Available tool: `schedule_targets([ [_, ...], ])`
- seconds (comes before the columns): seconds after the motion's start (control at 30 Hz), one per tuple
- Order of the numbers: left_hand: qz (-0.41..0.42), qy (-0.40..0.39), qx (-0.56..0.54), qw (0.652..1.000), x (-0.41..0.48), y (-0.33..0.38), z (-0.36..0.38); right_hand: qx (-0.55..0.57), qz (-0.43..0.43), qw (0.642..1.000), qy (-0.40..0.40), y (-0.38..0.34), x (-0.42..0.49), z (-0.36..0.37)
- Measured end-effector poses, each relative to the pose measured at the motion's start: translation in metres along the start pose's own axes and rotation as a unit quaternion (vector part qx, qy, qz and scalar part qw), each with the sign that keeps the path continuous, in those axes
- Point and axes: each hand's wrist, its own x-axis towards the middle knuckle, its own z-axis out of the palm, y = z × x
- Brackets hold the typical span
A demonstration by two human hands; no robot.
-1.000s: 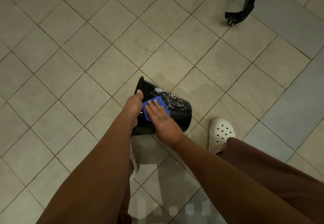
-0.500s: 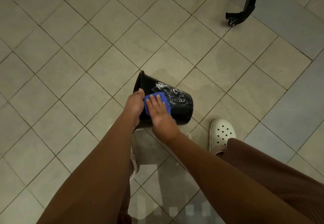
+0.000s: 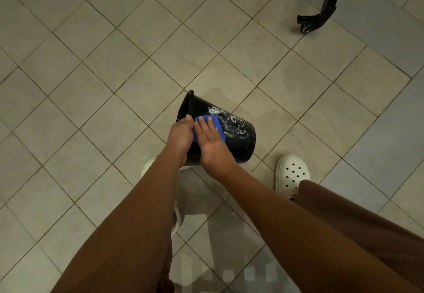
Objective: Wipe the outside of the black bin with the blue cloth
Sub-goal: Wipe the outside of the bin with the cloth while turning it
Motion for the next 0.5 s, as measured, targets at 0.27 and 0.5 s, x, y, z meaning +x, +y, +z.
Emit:
schedule_targets([
  [0.27,0.021,0.034,-0.011,0.999,-0.002,0.003,0.001,-0.014,0.104,0.994,0.013,0.009,-0.017,0.012],
  [0.5,0.031,0.029,0.002,0.999,-0.006,0.004,0.002,0.006,0.003,1.0,0.0,0.008,-0.001,0.004],
])
